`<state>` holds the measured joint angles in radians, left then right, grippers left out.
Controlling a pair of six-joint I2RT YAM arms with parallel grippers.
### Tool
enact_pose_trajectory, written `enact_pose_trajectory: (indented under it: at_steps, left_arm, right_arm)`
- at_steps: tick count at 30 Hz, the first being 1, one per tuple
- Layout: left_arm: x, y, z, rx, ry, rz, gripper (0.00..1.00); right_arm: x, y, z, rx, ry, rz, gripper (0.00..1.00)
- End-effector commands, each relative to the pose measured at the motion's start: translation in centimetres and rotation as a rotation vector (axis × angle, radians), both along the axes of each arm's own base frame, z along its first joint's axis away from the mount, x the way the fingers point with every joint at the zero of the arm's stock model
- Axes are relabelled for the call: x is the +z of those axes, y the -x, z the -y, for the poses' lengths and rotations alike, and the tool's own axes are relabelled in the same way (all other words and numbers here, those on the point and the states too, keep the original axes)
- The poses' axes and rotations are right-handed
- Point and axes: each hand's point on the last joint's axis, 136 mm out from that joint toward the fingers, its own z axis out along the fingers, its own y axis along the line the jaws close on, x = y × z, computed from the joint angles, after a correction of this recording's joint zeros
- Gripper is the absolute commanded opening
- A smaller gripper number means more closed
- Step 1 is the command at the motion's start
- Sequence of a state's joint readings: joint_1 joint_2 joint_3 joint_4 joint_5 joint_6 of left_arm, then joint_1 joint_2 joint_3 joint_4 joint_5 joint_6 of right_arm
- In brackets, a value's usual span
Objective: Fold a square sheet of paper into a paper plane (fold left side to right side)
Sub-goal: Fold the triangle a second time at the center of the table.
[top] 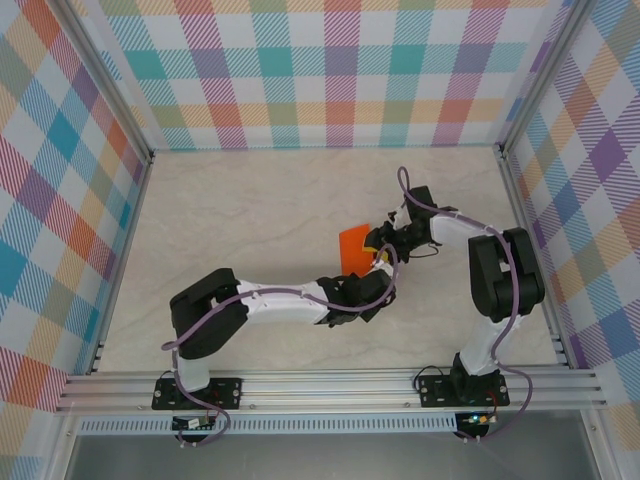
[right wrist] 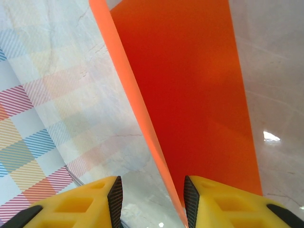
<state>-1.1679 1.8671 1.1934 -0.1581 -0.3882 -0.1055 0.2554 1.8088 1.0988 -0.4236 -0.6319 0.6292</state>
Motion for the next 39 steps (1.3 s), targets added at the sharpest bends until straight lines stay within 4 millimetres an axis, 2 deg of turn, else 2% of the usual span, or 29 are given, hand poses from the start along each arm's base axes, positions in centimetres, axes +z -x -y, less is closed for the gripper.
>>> enact_pose_trajectory:
  at_steps: [1, 6, 7, 8, 10, 15, 21, 25, 33, 35, 39]
  left_arm:
    - [1.9, -0.5, 0.2, 0.015, 0.122, -0.018, 0.0]
    - [2.0, -0.7, -0.2, 0.017, 0.15, -0.037, 0.0]
    - [2.1, -0.6, -0.1, 0.005, 0.157, -0.041, 0.03]
    - [2.1, -0.4, 0.1, -0.009, 0.162, -0.047, 0.09]
    - [1.9, 0.0, 0.8, -0.044, 0.17, -0.068, 0.28]
    - [1.4, 0.1, 1.6, -0.063, 0.161, -0.089, 0.5]
    - [0.5, -1.8, 0.5, 0.035, 0.057, -0.032, 0.65]
    - [0.4, -2.6, 0.5, 0.057, 0.023, -0.004, 0.67]
    - [-0.2, -2.6, 0.5, 0.059, -0.09, 0.057, 0.65]
    - [0.0, -2.5, 0.7, 0.055, -0.103, 0.072, 0.6]
    - [0.1, -2.3, 0.8, 0.044, -0.117, 0.088, 0.41]
  right_arm:
    - [2.1, -0.2, -0.5, 0.005, -0.037, 0.023, 0.41]
    - [2.2, -0.3, -0.4, 0.002, -0.034, 0.025, 0.41]
    - [2.3, -0.3, -0.5, 0.001, -0.036, 0.024, 0.41]
    - [2.2, -0.2, -0.5, 0.001, -0.038, 0.023, 0.41]
    - [2.3, -0.2, -0.6, -0.001, -0.043, 0.021, 0.41]
    - [2.8, -0.2, -0.7, -0.001, -0.055, 0.025, 0.41]
    - [3.3, -0.1, -1.1, 0.001, -0.063, 0.027, 0.41]
    - [3.4, 0.0, -1.3, 0.004, -0.068, 0.026, 0.41]
    - [3.4, 0.0, -1.6, 0.001, -0.07, 0.025, 0.41]
    - [3.3, 0.1, -1.6, 0.002, -0.067, 0.023, 0.4]
    - [3.0, 0.0, -1.5, -0.001, -0.058, 0.021, 0.41]
